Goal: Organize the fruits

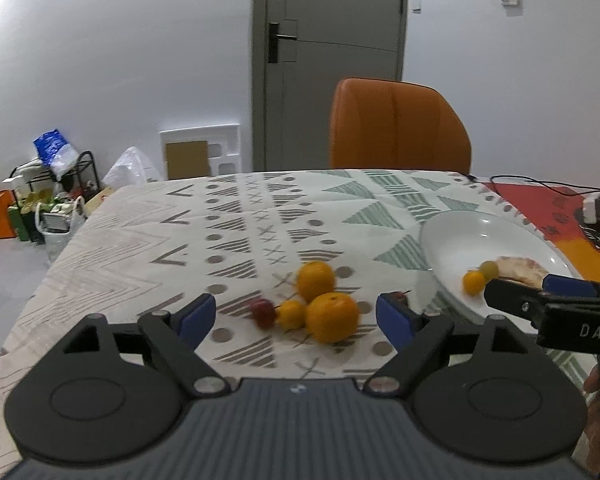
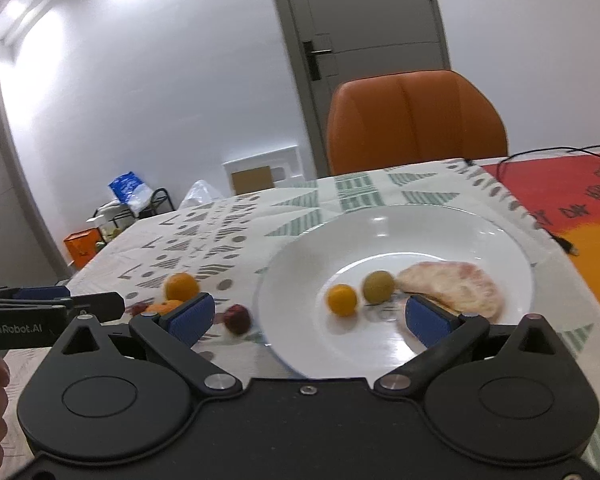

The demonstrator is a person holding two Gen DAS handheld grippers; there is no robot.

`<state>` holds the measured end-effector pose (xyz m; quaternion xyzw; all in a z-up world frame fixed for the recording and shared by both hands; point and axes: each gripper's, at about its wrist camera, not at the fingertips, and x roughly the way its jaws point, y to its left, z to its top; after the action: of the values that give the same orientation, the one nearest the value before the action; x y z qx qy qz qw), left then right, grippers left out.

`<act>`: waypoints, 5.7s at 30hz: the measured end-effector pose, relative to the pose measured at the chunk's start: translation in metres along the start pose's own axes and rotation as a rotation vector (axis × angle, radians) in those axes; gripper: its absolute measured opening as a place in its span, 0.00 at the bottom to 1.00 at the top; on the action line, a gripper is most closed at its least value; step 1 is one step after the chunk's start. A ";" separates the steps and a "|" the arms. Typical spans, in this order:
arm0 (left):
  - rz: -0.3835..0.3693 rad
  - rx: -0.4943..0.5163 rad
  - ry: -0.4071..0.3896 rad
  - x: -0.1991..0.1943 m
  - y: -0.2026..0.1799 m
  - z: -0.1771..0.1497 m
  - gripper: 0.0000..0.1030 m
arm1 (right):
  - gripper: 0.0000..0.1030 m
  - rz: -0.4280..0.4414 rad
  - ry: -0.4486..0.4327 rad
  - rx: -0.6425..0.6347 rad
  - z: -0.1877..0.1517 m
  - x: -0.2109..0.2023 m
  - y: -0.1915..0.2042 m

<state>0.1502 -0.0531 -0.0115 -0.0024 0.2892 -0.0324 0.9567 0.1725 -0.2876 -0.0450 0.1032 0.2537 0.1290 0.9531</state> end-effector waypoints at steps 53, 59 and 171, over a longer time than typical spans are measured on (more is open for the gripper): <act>0.133 -0.250 -0.022 -0.032 0.109 -0.033 0.84 | 0.67 0.223 0.149 -0.237 -0.006 0.054 0.110; 0.141 -0.271 -0.035 -0.034 0.114 -0.035 0.84 | 0.66 0.208 0.171 -0.238 -0.008 0.065 0.111; -0.066 -0.074 -0.007 0.038 0.010 0.000 0.21 | 0.41 -0.136 0.038 0.036 0.001 -0.030 -0.048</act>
<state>0.1821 -0.0458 -0.0330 -0.0477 0.2865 -0.0532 0.9554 0.1571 -0.3424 -0.0436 0.1003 0.2805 0.0612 0.9527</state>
